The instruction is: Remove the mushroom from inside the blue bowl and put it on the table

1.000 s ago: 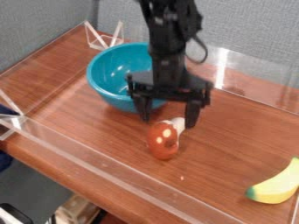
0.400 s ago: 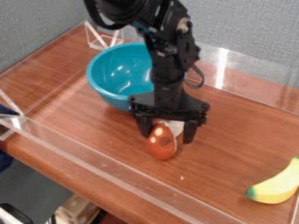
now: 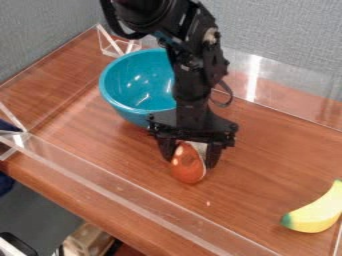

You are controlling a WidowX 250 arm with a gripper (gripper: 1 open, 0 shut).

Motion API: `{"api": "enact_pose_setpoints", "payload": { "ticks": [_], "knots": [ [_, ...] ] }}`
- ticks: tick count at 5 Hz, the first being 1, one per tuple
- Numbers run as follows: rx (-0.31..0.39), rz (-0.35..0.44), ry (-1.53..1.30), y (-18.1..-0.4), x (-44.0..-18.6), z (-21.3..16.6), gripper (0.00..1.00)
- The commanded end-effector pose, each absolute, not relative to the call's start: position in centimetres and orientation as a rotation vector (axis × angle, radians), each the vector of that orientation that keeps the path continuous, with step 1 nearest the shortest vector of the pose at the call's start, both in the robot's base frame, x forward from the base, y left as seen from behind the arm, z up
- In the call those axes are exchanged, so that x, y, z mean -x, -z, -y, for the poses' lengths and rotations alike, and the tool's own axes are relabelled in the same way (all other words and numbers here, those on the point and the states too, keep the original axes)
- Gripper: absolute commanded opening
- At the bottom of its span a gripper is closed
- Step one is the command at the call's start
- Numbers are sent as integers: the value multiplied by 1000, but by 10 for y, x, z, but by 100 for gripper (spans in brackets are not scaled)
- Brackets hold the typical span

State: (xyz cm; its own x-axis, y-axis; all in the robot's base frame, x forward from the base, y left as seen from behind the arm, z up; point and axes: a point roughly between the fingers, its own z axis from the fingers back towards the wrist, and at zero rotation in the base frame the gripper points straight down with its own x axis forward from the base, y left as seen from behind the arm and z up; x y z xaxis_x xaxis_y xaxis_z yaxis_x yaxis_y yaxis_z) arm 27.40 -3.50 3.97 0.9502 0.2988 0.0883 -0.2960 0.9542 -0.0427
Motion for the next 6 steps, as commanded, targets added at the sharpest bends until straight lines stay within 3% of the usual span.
{"api": "enact_pose_setpoints", "payload": {
  "ticks": [1, 3, 6],
  "knots": [
    [36, 152, -280, -65, -279, 39, 100],
    [82, 163, -264, -119, -280, 45, 100],
    [62, 178, -231, -83, -276, 50, 100]
  ]
}}
